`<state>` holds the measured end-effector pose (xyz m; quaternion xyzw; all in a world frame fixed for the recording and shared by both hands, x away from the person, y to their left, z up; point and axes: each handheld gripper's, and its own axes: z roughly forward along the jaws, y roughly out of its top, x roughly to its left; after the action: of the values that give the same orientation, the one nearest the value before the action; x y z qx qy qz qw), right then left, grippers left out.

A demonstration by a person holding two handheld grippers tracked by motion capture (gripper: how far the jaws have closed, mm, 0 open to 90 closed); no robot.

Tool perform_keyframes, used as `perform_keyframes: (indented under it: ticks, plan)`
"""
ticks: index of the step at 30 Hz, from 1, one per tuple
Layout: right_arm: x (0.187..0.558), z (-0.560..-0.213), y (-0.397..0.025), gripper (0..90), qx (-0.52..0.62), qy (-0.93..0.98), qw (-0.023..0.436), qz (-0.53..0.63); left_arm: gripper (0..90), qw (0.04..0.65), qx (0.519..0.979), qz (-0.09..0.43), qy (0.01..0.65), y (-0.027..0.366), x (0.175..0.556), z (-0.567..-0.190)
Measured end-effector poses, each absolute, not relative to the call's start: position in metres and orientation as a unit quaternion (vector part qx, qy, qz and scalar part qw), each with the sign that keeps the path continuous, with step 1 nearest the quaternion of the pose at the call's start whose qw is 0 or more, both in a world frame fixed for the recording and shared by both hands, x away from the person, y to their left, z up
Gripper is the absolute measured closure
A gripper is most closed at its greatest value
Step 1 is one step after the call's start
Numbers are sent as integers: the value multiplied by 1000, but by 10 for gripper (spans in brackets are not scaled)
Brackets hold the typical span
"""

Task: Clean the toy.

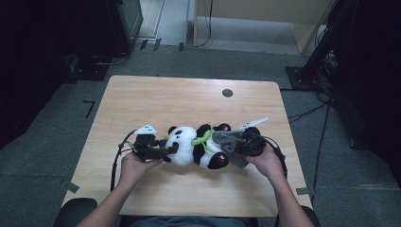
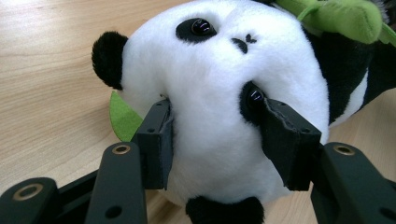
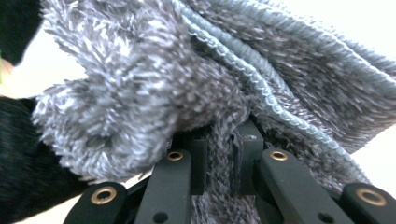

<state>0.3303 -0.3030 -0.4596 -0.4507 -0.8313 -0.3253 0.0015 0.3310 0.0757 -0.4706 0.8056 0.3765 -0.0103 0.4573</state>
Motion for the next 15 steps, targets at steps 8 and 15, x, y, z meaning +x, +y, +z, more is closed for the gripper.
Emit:
perform_keyframes:
  ticks: [8, 15]
  plan:
    - [337, -473, -309, 799, -459, -828, 0, -322, 470, 459, 803, -11, 379, 76, 332, -470]
    - [343, -470, -319, 797, -491, -815, -23, -309, 469, 459, 805, -10, 377, 77, 332, -470]
